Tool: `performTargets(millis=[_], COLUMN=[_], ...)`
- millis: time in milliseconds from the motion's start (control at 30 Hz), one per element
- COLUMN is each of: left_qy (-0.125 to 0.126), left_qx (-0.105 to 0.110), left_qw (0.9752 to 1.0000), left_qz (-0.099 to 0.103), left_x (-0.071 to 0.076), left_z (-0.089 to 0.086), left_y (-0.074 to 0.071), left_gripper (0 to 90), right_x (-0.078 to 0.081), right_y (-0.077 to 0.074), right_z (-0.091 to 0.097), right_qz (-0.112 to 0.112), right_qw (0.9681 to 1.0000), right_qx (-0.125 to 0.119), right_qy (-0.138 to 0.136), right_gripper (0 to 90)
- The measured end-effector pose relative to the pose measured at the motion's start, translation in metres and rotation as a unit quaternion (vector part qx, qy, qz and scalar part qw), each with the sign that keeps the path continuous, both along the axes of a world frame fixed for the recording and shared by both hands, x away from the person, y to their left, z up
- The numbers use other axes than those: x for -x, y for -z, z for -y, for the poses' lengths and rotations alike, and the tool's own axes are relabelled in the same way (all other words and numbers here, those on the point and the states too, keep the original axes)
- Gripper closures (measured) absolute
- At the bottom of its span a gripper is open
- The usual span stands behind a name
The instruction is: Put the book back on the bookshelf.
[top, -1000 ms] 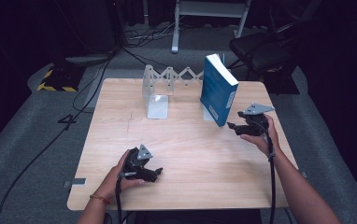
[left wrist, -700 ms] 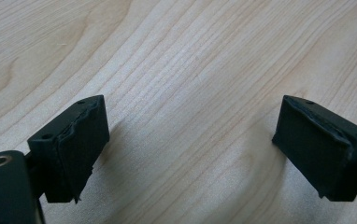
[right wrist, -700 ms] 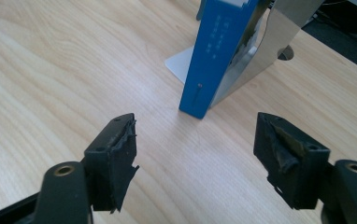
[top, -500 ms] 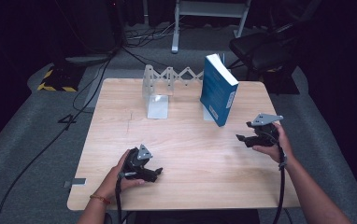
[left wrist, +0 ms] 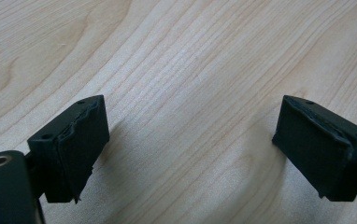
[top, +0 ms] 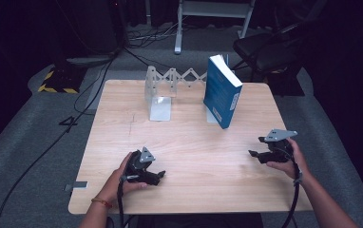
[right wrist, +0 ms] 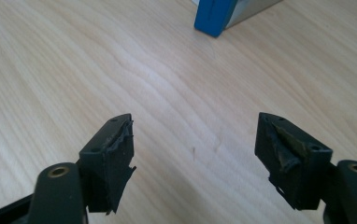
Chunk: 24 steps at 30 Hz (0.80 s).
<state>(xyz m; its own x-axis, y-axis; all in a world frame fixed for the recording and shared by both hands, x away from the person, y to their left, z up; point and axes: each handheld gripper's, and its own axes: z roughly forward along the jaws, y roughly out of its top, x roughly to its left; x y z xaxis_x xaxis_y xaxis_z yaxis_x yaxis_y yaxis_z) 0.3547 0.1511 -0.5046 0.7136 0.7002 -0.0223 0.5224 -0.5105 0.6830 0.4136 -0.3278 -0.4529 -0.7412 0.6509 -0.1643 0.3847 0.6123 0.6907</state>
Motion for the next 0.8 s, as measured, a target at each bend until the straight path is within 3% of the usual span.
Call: performTargets(millis=[533, 733, 767, 800], left_qy=[0.000, 0.000, 0.000, 0.000], left_qx=[0.000, 0.000, 0.000, 0.000], left_qw=[1.0000, 1.0000, 1.0000, 1.0000], left_qz=[0.000, 0.000, 0.000, 0.000], left_x=[0.000, 0.000, 0.000, 0.000], left_z=[0.000, 0.000, 0.000, 0.000], left_y=[0.000, 0.000, 0.000, 0.000], left_gripper=[10.6, 10.6, 10.6, 10.6], right_x=[0.037, 0.052, 0.057, 0.057], right_y=[0.039, 0.043, 0.046, 0.046], right_z=[0.043, 0.058, 0.064, 0.064], right_qz=[-0.038, -0.039, -0.040, -0.040], right_qw=[0.9987, 0.9981, 0.9973, 0.9973], right_qx=[-0.018, -0.035, -0.051, -0.051], right_qy=[0.030, 0.031, 0.035, 0.035], right_gripper=[27.0, 25.9, 24.6, 24.6])
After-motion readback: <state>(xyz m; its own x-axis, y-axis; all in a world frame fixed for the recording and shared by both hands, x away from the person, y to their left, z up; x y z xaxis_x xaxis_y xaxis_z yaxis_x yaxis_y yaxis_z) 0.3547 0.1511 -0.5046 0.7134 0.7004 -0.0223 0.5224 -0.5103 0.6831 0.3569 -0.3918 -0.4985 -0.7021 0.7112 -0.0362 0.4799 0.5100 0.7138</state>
